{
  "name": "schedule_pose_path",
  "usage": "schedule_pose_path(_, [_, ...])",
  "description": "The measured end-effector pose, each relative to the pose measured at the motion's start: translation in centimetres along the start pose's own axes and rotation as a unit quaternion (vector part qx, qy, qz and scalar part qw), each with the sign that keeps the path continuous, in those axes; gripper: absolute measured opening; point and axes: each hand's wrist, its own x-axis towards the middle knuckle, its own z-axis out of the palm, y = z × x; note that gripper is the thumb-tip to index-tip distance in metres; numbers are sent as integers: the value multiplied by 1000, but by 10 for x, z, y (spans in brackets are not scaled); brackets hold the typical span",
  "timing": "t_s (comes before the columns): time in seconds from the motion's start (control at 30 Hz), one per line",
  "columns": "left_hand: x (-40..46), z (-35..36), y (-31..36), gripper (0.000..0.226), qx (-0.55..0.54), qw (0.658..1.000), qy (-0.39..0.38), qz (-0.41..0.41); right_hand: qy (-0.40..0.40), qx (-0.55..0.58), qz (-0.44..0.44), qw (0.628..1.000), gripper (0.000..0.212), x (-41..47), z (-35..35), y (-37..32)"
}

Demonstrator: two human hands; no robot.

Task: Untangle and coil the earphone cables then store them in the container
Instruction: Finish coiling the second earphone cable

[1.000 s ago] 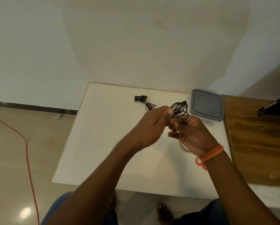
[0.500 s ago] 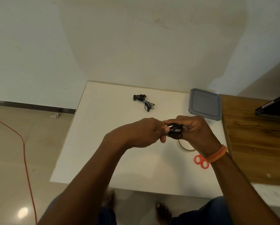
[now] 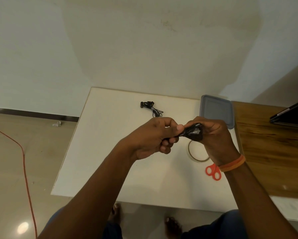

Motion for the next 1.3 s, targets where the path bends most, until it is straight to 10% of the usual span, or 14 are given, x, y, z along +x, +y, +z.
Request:
schedule_pose_path(0.33, [-7, -1, 5, 30, -88, 982, -165, -1, 4, 60, 97, 993, 36, -1, 1, 5])
schedule_pose_path(0.67, [12, 1, -5, 28, -163, 977, 120, 68, 223, 280, 435, 826, 30, -14, -13, 4])
schedule_pose_path(0.83, [16, 12, -10, 27, -45, 970, 196, 138, 74, 352, 467, 808, 39, -14, 15, -11])
schedule_pose_path(1.3, [10, 16, -14, 17, 281, 940, 107, 159, 97, 282, 465, 834, 21, -9, 8, 0])
